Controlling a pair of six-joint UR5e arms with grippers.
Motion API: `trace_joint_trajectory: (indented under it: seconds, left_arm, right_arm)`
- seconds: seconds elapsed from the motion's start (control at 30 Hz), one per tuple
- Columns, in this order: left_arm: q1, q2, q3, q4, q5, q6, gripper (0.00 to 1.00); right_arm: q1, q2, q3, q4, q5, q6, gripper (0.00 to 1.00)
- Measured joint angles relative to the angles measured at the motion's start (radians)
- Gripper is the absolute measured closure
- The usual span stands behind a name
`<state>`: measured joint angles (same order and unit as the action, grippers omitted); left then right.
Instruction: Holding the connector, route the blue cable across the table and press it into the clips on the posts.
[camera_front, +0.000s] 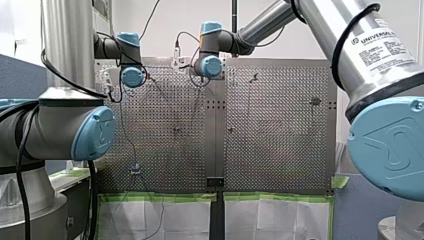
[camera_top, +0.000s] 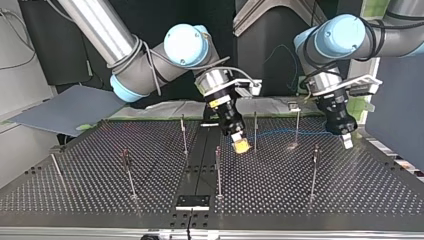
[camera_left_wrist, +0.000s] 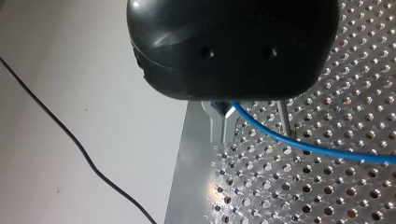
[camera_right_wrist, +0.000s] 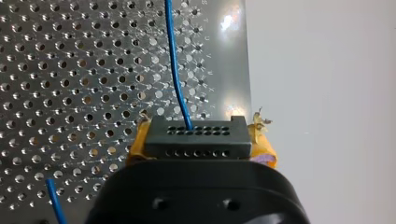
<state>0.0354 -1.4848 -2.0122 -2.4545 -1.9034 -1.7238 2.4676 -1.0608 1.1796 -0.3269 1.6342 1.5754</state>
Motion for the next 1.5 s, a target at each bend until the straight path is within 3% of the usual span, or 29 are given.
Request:
trace_joint_trajectory:
  seconds: [0.3, 0.5, 0.97, 1.5]
  left_arm:
    - [0.024, -0.055, 0.038, 0.001, 0.026, -0.002, 1.00]
    - [0.044, -0.072, 0.052, 0.005, 0.044, -0.004, 1.00]
    - [0.076, -0.121, 0.075, 0.038, 0.104, -0.023, 1.00]
    - [0.089, -0.200, 0.115, 0.086, 0.159, -0.052, 1.00]
  right_arm:
    - [-0.002, 0.023, -0.061, 0.014, 0.003, 0.007, 1.00]
    - [-0.011, 0.032, -0.073, 0.017, 0.003, 0.016, 1.00]
    - [-0.014, 0.055, -0.093, 0.017, 0.004, 0.018, 1.00]
    - [-0.015, 0.092, -0.145, 0.026, 0.012, 0.019, 1.00]
